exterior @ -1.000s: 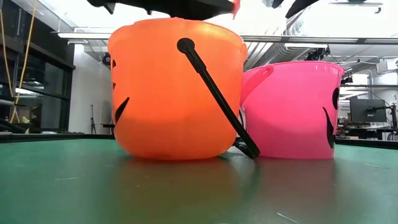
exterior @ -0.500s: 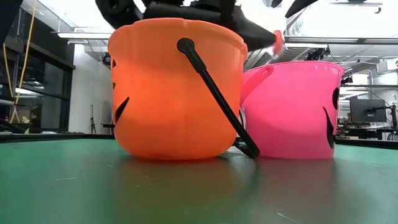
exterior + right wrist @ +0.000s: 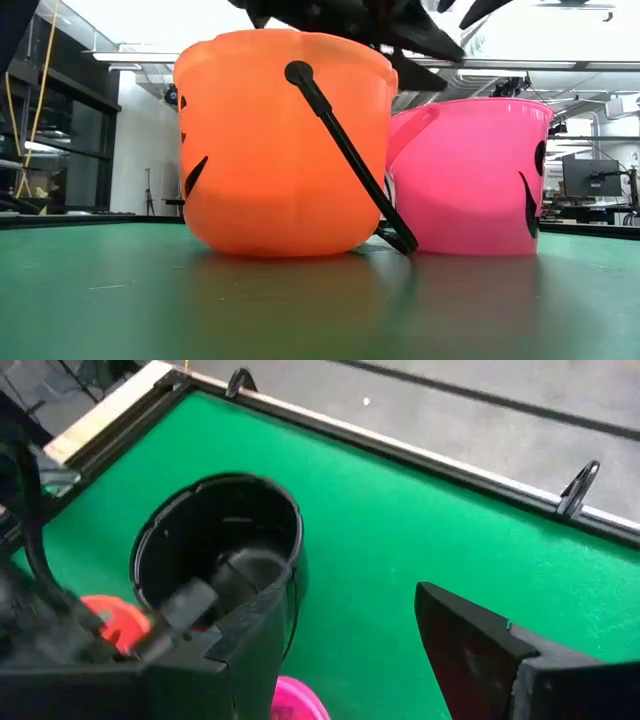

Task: Sort candy by brand, put in halloween buckets
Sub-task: Put the red gummy into the pink bucket

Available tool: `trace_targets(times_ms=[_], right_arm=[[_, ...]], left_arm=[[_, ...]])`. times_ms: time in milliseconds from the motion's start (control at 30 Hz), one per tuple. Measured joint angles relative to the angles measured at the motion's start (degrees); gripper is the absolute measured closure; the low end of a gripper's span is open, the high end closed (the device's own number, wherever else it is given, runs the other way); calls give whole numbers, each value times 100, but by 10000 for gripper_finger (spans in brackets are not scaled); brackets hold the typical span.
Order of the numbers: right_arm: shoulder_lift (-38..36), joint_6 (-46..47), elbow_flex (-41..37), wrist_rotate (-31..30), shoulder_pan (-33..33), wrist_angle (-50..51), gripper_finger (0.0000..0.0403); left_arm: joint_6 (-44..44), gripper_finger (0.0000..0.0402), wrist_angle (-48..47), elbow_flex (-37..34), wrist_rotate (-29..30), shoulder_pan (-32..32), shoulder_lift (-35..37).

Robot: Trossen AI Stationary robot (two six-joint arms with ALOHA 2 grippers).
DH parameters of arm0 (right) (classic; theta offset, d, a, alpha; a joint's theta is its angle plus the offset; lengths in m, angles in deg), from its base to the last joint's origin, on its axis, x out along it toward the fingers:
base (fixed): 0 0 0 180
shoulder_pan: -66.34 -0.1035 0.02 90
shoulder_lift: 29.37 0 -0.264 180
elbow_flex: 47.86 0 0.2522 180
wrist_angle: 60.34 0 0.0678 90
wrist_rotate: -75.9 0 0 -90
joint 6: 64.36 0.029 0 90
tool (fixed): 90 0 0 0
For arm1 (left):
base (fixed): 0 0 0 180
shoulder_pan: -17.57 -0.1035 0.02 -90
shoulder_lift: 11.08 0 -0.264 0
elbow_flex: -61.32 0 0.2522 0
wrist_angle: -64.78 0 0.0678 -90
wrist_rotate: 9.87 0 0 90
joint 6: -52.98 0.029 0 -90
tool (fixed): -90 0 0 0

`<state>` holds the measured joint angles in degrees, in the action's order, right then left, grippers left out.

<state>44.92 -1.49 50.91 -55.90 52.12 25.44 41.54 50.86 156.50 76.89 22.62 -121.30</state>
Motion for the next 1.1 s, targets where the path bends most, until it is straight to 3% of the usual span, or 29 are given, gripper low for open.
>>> trace_targets(times_ms=[133,333,533,700,900,1100], right_arm=[[1,-8,0,84,-2,199,188],[1,11,0,88,-2,298,188],[1,-8,0,340,-4,276,188],[1,-157,0,454,-7,276,188],[1,-334,0,475,22,276,188],[1,-476,0,475,37,276,188]], left_arm=[[-57,195,-1501,57,-386,-118,579],[-332,195,-3707,-53,-238,31,1735],[-1510,195,-4081,-956,503,783,3037],[-3121,195,-4314,-1734,497,1680,3811],[-4965,195,-4810,-2209,-302,3140,3819],[-5699,195,-3834,-2178,-582,4633,2795]])
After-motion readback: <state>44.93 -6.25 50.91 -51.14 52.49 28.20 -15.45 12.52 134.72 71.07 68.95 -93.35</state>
